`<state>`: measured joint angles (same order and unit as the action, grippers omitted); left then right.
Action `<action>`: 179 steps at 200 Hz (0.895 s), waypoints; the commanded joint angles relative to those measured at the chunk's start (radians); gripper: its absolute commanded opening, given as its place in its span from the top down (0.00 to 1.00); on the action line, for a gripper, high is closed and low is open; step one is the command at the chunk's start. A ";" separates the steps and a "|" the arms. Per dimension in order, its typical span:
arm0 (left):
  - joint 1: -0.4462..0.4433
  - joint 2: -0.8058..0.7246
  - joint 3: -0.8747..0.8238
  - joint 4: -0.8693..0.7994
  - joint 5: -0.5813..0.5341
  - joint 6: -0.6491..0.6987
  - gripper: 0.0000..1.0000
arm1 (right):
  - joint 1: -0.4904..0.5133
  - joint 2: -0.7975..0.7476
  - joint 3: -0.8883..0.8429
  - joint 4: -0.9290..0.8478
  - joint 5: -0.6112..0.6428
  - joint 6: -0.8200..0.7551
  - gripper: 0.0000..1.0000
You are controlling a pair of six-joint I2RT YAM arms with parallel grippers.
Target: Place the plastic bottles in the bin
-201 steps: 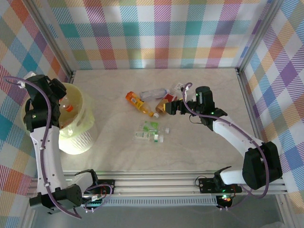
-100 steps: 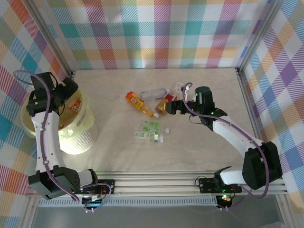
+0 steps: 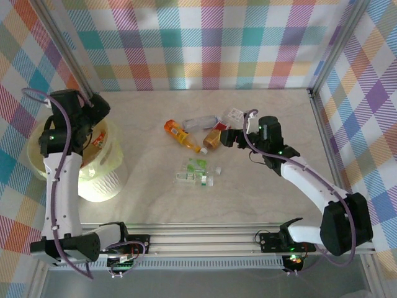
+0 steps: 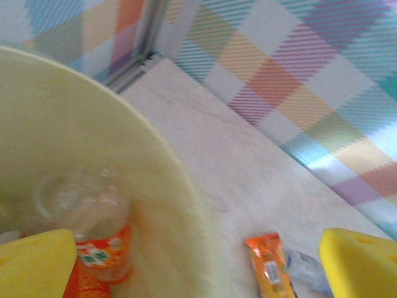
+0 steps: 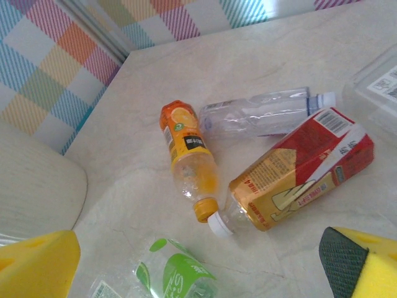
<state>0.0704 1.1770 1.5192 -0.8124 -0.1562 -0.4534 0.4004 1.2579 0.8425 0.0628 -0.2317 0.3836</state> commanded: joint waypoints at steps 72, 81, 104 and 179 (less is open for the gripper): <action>-0.557 0.123 0.107 0.069 -0.297 0.028 0.00 | 0.001 -0.061 -0.039 -0.020 0.108 0.016 0.00; -0.607 0.154 0.128 0.070 -0.329 0.039 0.00 | 0.002 -0.068 -0.044 -0.024 0.122 0.017 0.00; -0.685 0.246 0.156 0.094 -0.321 0.097 0.00 | 0.001 -0.081 -0.060 -0.033 0.159 0.023 0.00; -0.699 0.529 0.247 -0.034 -0.133 0.086 0.00 | 0.000 -0.089 -0.059 -0.090 0.236 0.053 0.00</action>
<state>-0.6212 1.6463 1.7439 -0.7849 -0.3061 -0.3248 0.4004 1.1893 0.7937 -0.0116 -0.0288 0.4118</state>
